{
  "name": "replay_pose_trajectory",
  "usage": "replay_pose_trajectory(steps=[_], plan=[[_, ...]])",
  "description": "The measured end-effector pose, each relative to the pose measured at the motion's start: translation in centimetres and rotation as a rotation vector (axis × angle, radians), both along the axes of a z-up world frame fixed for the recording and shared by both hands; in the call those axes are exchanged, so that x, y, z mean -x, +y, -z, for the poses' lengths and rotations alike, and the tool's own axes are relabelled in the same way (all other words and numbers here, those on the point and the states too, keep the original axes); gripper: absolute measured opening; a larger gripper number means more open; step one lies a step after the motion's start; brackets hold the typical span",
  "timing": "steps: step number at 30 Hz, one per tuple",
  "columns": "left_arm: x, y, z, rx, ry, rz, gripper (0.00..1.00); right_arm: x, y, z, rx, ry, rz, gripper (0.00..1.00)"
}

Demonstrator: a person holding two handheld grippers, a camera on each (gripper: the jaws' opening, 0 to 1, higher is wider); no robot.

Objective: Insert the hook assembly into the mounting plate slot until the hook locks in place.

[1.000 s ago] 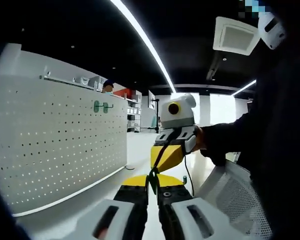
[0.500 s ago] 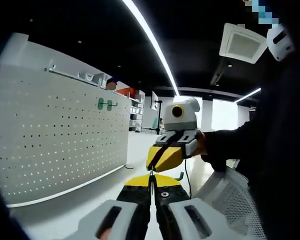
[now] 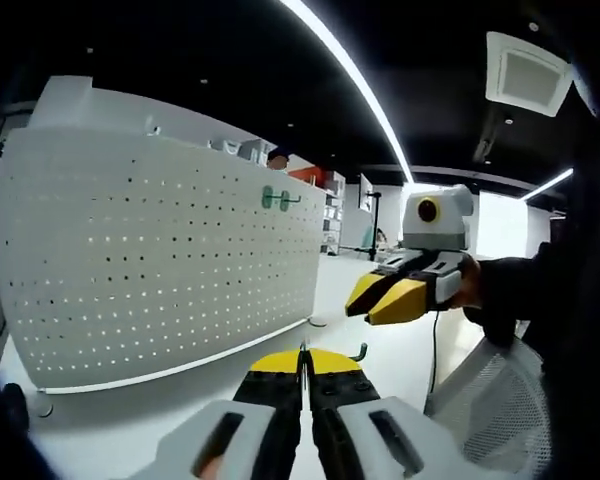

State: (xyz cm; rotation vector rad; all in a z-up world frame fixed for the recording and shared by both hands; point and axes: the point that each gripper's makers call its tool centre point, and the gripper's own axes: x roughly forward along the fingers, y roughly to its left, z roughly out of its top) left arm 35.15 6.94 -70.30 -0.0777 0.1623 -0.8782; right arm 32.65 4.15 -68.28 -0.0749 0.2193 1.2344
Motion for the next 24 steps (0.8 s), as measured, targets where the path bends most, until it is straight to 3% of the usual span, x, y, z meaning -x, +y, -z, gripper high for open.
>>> replay_pose_trajectory(steps=[9,13,17,19,24], plan=[[-1.2,1.7,0.3,-0.009,0.018,-0.103,0.01,-0.6,1.6,0.4,0.055,-0.102,0.062,0.12],[-1.6,2.3,0.4,-0.003,0.033,-0.135,0.01,-2.1,1.8,0.8,0.111,-0.162,0.151,0.14],[-1.8,2.6,0.5,0.003,0.042,-0.153,0.01,-2.2,2.8,1.6,0.162,-0.205,0.151,0.14],[-1.9,2.7,0.5,0.003,0.047,-0.163,0.01,-2.0,3.3,2.0,0.172,-0.194,0.143,0.14],[-2.0,2.8,0.6,0.011,0.057,-0.167,0.01,-2.5,4.2,2.7,0.239,-0.272,0.168,0.14]])
